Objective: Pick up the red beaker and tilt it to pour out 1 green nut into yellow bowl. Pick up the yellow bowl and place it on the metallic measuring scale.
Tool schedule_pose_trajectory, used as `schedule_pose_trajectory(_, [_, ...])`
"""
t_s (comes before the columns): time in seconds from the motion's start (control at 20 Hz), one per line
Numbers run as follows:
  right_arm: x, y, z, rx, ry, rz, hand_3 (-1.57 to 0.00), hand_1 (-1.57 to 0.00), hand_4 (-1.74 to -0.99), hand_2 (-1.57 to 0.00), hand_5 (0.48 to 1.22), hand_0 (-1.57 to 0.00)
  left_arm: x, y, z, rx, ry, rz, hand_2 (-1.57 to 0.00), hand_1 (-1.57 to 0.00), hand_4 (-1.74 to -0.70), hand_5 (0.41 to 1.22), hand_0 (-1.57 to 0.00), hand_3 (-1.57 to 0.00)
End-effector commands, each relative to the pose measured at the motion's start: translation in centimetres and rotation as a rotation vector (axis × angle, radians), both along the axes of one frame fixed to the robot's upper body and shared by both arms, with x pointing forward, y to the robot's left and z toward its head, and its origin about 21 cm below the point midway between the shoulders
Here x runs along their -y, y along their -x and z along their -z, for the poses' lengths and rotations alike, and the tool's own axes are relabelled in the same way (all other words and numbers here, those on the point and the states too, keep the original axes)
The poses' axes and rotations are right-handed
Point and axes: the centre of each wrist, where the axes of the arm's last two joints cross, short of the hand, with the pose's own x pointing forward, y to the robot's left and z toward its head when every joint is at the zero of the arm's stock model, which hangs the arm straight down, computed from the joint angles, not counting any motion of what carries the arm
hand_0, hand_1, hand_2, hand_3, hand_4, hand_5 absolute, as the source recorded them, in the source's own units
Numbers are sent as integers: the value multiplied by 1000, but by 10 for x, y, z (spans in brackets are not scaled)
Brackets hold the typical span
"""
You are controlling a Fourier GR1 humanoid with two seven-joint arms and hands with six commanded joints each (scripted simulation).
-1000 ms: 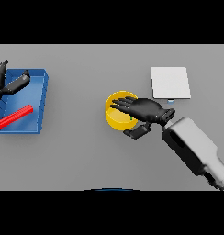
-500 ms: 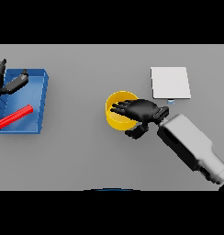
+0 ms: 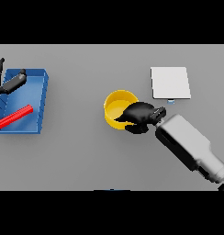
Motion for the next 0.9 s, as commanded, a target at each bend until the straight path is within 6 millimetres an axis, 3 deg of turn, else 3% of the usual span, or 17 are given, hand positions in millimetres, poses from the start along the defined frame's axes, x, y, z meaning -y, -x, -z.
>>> schedule_pose_trajectory(0.0, [0, -2, -1, -11, 6, 5, -932, -1200, -1628, -1183, 1137, -1223, 0, 1, -1, 4, -3, 4, 1, 1, -799, 727, 1, 1])
schedule_pose_trajectory(0.15, [6, 2, -1, -17, -10, 4, -1142, -1381, -1682, -1314, 1178, -1393, 2, 4, -3, 6, 11, 7, 1, 1, -802, 725, 1, 1])
schedule_pose_trajectory(0.4, [8, 2, -13, 8, -11, 20, -1192, -1509, -1722, -1453, 1207, -1513, 4, 6, 1, 4, -4, 11, 1, 1, -803, 725, 1, 1])
schedule_pose_trajectory(0.5, [15, 0, -26, 13, -31, 16, -1192, -1531, -1729, -1490, 1212, -1534, 1, 6, -4, 4, -6, 6, 1, 1, -801, 724, 1, 1])
schedule_pose_trajectory(0.65, [19, -2, -49, 43, -35, 14, -1377, -1551, -1731, -1506, 1216, -1552, -1, 5, -1, -1, -10, 4, 1, 1, -798, 721, 1, 1])
schedule_pose_trajectory(0.85, [21, -2, -84, 112, -18, 53, -1308, -1563, -1724, -1544, 1219, -1563, 2, 3, -4, 3, -3, 9, 1, 1, -800, 722, 1, 1])
